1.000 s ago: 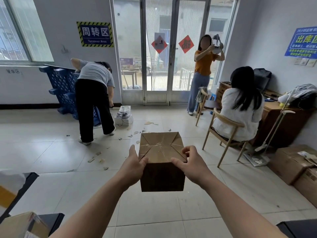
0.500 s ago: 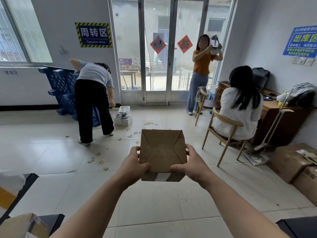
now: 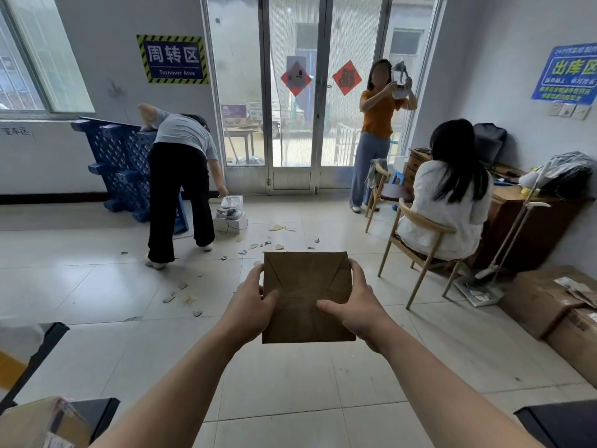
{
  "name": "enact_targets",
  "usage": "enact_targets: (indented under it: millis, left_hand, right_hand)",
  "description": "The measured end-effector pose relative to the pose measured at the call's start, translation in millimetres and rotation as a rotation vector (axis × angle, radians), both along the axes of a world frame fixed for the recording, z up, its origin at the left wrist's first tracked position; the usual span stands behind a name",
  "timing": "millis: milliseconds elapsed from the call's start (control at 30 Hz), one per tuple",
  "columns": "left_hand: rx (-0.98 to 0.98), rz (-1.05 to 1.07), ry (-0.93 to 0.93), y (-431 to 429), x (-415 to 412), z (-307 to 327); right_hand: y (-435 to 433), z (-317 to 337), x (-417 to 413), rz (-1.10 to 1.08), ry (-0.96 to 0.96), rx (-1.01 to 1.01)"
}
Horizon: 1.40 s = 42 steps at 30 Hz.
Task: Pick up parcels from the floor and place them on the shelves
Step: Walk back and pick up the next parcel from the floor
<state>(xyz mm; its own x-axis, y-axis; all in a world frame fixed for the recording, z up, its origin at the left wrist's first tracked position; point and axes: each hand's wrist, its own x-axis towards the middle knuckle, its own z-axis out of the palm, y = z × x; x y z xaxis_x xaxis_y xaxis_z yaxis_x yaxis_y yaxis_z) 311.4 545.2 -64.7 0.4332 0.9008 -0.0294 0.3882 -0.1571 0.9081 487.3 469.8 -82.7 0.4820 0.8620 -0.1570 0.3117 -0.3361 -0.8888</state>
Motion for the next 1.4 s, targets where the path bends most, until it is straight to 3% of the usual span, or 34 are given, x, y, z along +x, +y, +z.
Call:
enact_targets:
  millis: [233,567,800,1133,1400]
  left_hand:
    - [-0.093,0.044,-0.084,6,-1,-4]
    - [0.056,0.152,0.007,7,7,-9]
    - [0.213,0.028,0.114,4,5,-24]
    - [0.208,0.03,0.078,-3,3,-29]
    - [0.232,0.029,0.11,-6,0,-32]
  right_hand:
    - [-3,-3,3,-0.03,0.066,0.063]
    - [-4,-2,-3,-0.136,0.208,0.153]
    - [-6,-6,-7,-0.158,0.023,0.171]
    - [-11,-8,-7,-0.175,0.083,0.128]
    - [-17,-9,-11,-0.016,0.051,0.197]
